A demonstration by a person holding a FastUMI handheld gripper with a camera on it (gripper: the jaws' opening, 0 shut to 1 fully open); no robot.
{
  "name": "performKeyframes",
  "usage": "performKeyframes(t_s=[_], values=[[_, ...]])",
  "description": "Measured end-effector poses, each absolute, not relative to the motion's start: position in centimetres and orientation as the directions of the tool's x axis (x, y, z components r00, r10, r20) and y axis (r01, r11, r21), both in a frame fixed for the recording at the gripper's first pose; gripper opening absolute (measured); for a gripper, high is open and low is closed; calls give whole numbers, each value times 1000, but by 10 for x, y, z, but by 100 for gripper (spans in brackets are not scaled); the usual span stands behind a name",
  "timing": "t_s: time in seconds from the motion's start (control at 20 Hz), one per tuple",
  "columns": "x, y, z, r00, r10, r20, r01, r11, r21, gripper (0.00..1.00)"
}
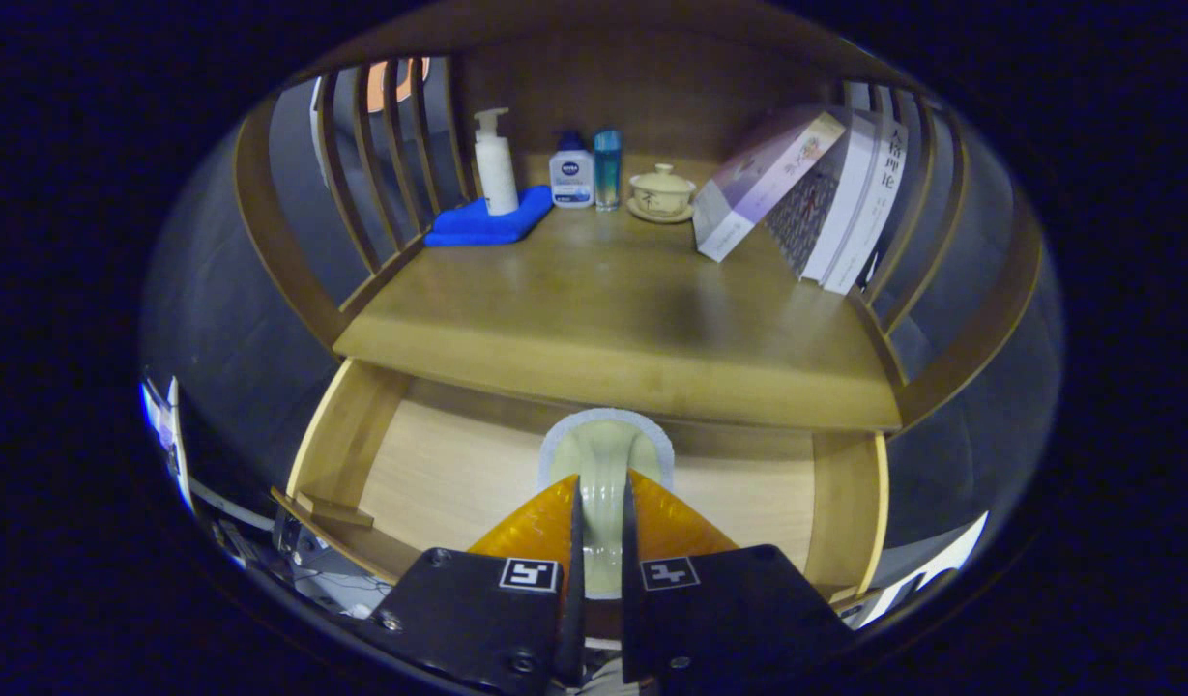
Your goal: Pull open the drawer, take out the items inside it, and place them on the countertop above the cabinet.
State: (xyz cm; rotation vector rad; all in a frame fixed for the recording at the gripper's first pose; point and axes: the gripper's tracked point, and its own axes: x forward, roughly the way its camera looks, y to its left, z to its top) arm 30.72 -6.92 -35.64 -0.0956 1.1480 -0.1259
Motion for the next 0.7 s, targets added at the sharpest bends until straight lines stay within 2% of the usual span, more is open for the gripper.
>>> performKeyframes(t_s=[0.3, 0.7], values=[[350, -76, -323, 464, -165, -870, 50, 986, -160, 18], [411, -95, -327, 464, -185, -866, 91, 983, -161, 18]])
